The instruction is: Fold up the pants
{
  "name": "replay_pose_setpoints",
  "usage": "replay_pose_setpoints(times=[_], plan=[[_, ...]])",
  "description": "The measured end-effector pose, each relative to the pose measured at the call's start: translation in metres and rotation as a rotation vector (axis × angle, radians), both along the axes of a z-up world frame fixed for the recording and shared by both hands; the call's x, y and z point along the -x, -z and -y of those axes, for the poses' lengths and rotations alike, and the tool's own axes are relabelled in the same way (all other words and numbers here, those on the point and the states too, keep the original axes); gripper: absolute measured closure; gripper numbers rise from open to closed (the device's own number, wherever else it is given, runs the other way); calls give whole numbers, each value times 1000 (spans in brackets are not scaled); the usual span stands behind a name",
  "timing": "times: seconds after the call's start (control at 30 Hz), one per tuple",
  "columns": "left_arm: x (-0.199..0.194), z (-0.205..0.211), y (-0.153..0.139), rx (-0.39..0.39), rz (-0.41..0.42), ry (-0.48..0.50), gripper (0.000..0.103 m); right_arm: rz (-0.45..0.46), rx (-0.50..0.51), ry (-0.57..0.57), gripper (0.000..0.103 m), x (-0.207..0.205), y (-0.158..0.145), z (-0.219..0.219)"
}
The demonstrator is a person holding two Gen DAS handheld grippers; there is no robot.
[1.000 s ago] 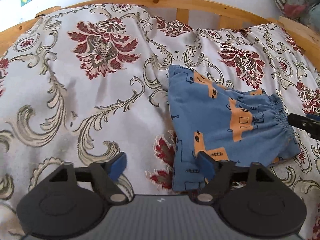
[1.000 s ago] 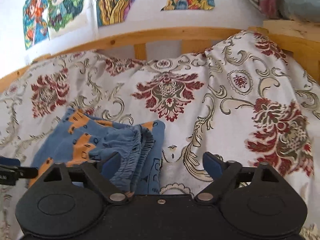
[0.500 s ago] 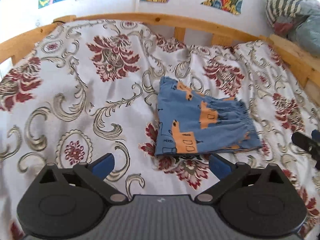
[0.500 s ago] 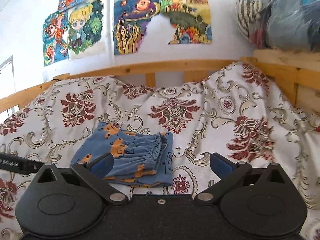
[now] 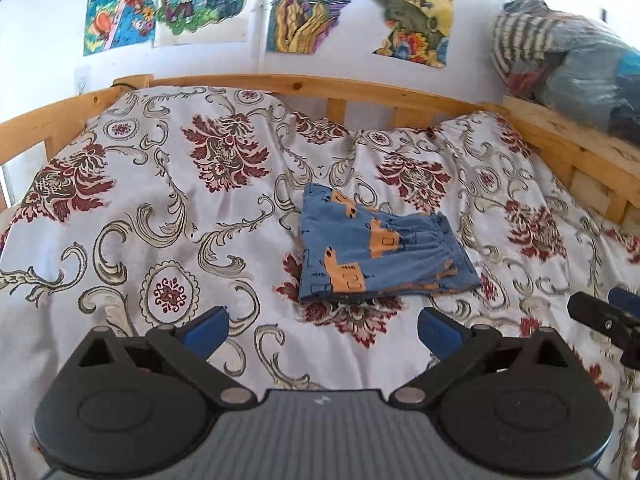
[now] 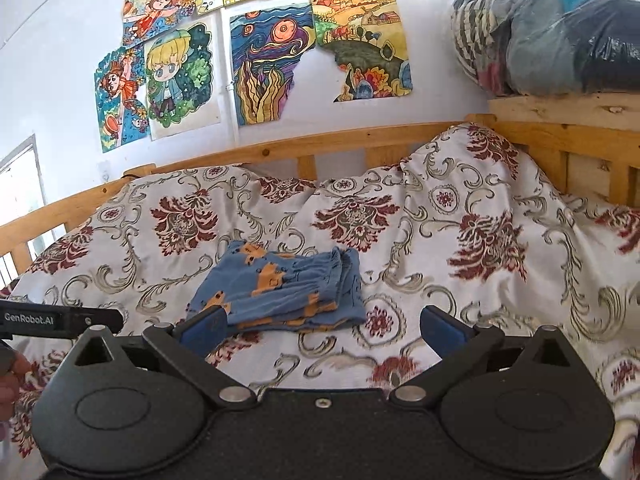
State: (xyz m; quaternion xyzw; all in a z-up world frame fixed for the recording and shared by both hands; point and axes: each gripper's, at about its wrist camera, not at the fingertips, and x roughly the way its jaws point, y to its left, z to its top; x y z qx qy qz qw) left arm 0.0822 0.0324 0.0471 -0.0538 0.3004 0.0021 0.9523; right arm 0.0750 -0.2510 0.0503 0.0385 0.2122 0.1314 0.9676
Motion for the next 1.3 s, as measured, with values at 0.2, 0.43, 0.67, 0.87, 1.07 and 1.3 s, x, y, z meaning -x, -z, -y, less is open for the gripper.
replay_pose_setpoints(times=[0.2,0.43,0.67,0.87,1.07,1.3], plan=[[10,-2,18,38,-17,20,0,6,8,3,1,12,4,1],[9,-5,29,24,-16,1,0,6,12,-4,1,3,13,1],[6,-12,34,65,-40,-16,0,-19,6,0,1,0,21,2],[5,-11,36,62,-50,-21,0,-31,-2,8,1,-1,22,4],[5,-14,37,85,-62,-37,0,-34,-4,14,1,-1,22,4],[4,-14,37,82,-63,-41,0,-36,-4,13,1,-1,22,4]])
